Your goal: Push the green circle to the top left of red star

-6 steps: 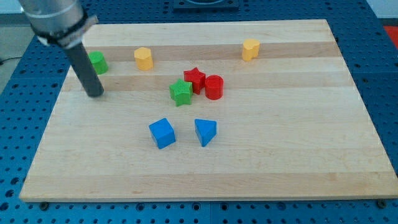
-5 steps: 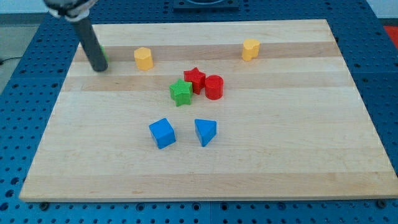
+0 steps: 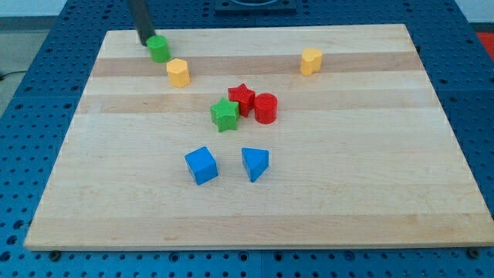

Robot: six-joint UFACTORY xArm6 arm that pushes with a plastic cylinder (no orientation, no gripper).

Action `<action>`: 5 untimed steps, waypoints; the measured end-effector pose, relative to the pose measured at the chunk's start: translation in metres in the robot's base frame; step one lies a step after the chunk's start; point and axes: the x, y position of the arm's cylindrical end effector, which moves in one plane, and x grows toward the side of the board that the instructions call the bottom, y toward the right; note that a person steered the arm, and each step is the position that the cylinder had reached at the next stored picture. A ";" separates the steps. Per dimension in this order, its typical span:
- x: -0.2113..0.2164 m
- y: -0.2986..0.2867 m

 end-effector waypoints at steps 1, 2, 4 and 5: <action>0.011 0.034; 0.021 0.065; 0.045 0.107; 0.029 0.106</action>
